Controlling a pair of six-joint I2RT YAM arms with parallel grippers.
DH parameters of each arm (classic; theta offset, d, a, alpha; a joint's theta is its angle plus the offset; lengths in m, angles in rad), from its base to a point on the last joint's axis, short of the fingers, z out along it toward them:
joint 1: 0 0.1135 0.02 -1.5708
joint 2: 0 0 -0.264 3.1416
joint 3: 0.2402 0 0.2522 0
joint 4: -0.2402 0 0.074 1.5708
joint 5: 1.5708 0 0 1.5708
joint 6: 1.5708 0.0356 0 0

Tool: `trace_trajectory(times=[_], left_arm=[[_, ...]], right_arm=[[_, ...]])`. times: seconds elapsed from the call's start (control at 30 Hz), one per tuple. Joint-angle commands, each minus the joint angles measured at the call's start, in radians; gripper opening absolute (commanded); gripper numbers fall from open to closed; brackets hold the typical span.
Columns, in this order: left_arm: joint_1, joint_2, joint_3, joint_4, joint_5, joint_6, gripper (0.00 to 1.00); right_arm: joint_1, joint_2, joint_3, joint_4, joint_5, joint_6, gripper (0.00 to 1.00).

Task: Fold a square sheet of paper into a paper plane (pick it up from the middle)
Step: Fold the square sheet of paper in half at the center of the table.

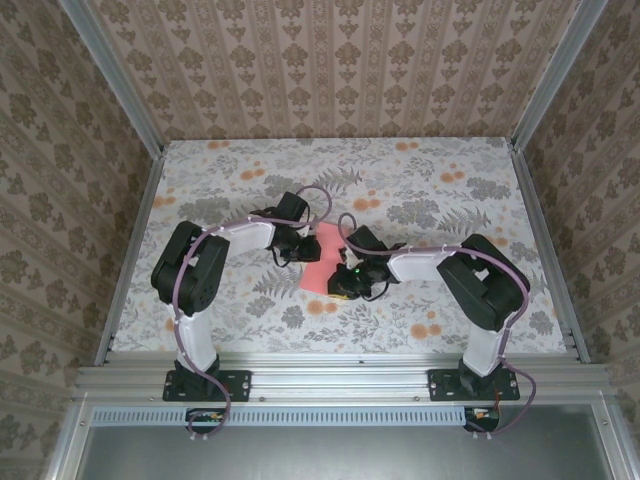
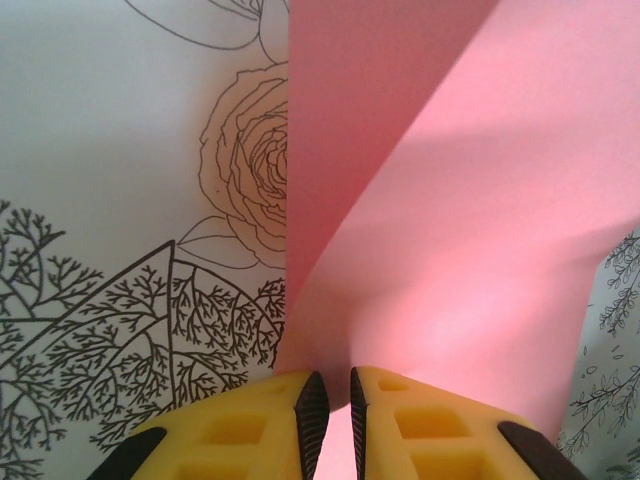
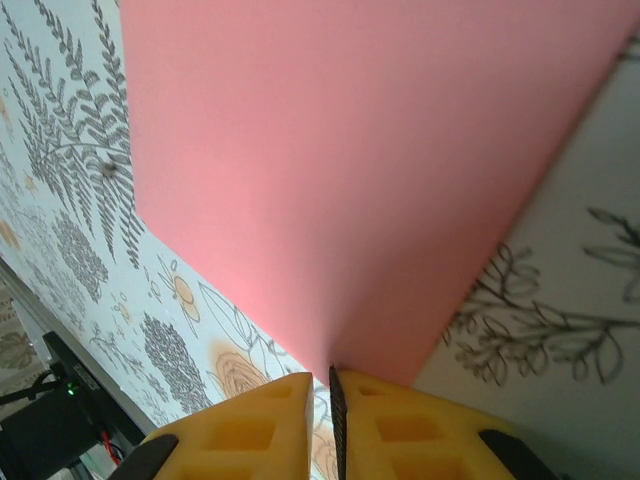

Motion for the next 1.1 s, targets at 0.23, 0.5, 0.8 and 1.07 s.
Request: trace_trajectory(times=[0.23,0.5,0.8,1.07], left_arm=[[-0.002,0.062,-0.064,-0.088,-0.081,0.02,0.21],[-0.013,0.032,-0.069,-0.094,-0.095,0.019,0.21],[-0.026,0.028,-0.073,-0.088,-0.107,0.015,0.22],[-0.027,0.016,-0.088,-0.089,-0.124,0.025,0.22]], right_arm=[[-0.016,-0.092,-0.07,-0.046,0.016,0.037,0.17],[-0.112,-0.119,-0.008,0.075,0.04,0.13,0.18],[-0.142,0.035,0.117,0.111,0.028,0.131,0.18],[-0.167,0.133,0.172,0.061,0.071,0.077,0.17]])
